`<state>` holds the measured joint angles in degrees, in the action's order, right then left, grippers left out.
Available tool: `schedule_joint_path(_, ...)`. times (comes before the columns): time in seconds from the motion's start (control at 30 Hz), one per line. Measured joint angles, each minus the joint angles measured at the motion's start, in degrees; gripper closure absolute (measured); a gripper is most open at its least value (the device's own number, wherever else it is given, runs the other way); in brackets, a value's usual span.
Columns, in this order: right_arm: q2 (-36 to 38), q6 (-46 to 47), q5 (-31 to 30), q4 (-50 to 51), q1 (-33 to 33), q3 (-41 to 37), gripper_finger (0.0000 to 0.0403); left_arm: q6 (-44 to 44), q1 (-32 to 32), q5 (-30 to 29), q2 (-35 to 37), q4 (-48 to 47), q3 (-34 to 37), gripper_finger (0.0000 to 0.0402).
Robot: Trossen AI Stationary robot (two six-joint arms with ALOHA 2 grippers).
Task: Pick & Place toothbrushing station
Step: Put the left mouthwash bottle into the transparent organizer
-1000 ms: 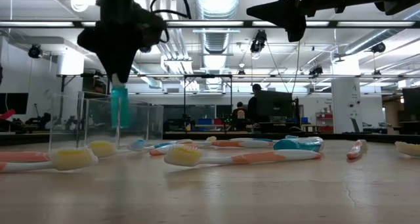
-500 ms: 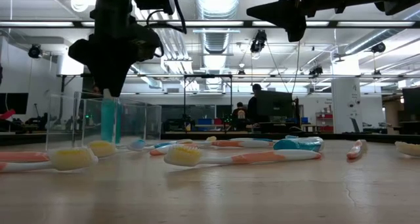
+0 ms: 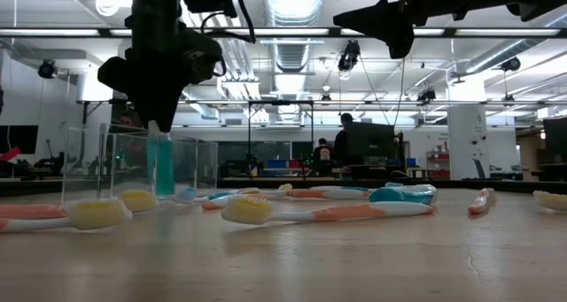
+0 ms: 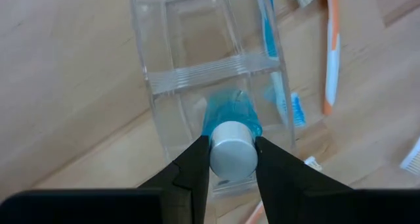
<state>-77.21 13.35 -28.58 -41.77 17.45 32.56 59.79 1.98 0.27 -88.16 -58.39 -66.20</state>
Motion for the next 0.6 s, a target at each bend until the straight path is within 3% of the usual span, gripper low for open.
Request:
schedule_joint_path(0.47, 0.0, -0.01, -0.02, 0.02, 0.0, 0.0, 0.0179, 0.19, 0.0, 0.34, -0.11, 0.59, 0.0, 0.0292)
schedule_joint_path(0.6, 0.0, -0.01, -0.02, 0.02, 0.0, 0.0, 0.0179, 0.34, 0.0, 1.07, -0.11, 0.98, -0.03, 0.0274)
